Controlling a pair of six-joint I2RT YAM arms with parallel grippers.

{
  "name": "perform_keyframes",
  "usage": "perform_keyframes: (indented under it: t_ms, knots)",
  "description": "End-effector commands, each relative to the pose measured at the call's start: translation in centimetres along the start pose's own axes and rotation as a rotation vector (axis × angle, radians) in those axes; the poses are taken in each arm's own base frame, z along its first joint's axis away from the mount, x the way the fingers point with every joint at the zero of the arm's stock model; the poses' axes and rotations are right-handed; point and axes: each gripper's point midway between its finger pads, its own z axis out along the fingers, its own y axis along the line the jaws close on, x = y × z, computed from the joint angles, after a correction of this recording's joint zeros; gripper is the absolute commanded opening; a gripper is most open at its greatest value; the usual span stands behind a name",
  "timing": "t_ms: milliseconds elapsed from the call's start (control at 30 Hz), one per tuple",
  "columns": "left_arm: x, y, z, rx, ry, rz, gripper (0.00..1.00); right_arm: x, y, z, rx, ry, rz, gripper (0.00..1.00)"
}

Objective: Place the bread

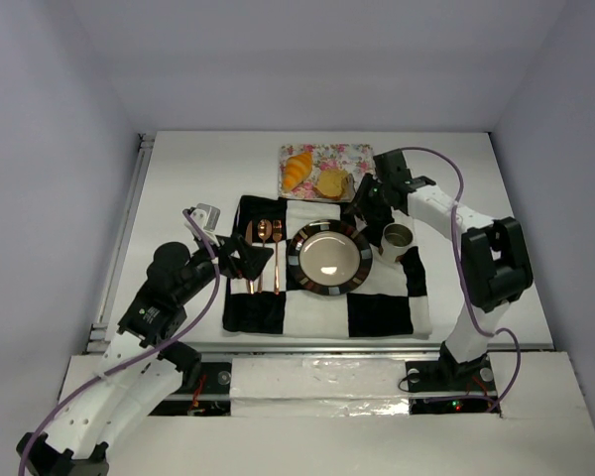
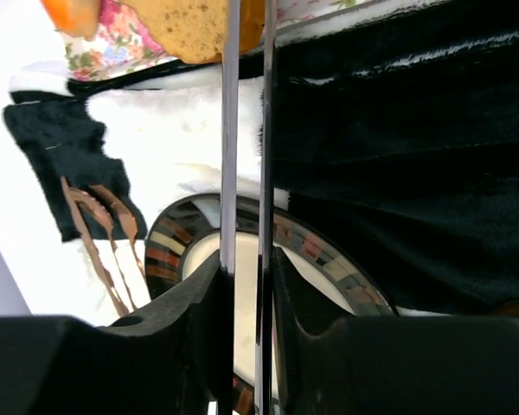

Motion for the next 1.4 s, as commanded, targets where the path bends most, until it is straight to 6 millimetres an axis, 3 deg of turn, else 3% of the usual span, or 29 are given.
perform_keyframes:
  t_ms: [0,100,233,333,367,400,433,467,500,667,800,900,1000,1033,1067,1167,1367]
  knots:
    - [-1.0,-0.3,0.1,0.008,-0.033,0.017,0.95,-2.0,3.2,-3.5,-0.121,-0.090,-0.033,0.24]
    - [-1.0,-0.3,0.1,0.006,-0.032,0.017,0.95,-1.6,3.6,-5.1,-0.147,-0.103,-0.041,0.23]
    - [-1.1,-0.3,0.1,0.003,-0.035,0.017,0.95,0.7,4.2,-8.0,-0.219,-0.076,-0.070,0.22]
    - [-1.0,-0.2,0.2,0.000,-0.030,0.015,0.95,4.4,3.8,-9.7,-0.234,-0.032,-0.097,0.22]
    - [-0.9,-0.1,0.2,-0.001,-0.029,0.014,0.95,5.3,4.1,-11.2,-0.250,-0.044,-0.110,0.22]
    - [-0.9,-0.1,0.3,-0.003,-0.028,0.014,0.95,7.6,3.3,-11.1,-0.239,-0.006,-0.121,0.22]
    - [-0.9,0.0,0.3,-0.005,-0.027,0.014,0.95,8.7,3.1,-11.6,-0.242,0.006,-0.112,0.23]
    - [-0.9,0.0,0.3,-0.007,-0.030,0.014,0.95,9.5,3.3,-12.9,-0.267,-0.006,-0.116,0.23]
    - [-0.9,0.1,0.3,-0.011,-0.030,0.015,0.94,12.1,2.5,-12.7,-0.258,0.043,-0.125,0.23]
    - [-0.9,0.4,0.5,-0.030,-0.029,0.012,0.94,17.3,0.7,-13.2,-0.237,0.108,-0.109,0.23]
    - [-0.8,0.8,0.6,-0.047,-0.025,0.012,0.94,18.1,-0.2,-13.6,-0.257,0.108,-0.094,0.23]
    - [-0.8,0.9,0.6,-0.056,-0.027,0.010,0.94,19.6,-0.2,-13.0,-0.276,0.157,-0.100,0.24]
    - [-0.8,1.0,0.7,-0.061,-0.027,0.010,0.94,19.7,-0.2,-12.6,-0.268,0.161,-0.113,0.25]
    - [-0.8,1.1,0.7,-0.065,-0.025,0.009,0.94,19.6,0.0,-12.7,-0.273,0.153,-0.114,0.29]
    - [-0.7,1.2,0.7,-0.068,-0.023,0.007,0.94,19.1,0.3,-12.9,-0.280,0.134,-0.114,0.40]
    - [-0.7,1.2,0.7,-0.068,-0.023,0.007,0.94,17.5,1.1,-13.9,-0.273,0.071,-0.126,0.55]
    - [-0.9,1.0,0.7,-0.061,-0.028,0.010,0.94,13.7,4.5,-15.7,-0.318,-0.059,-0.151,0.53]
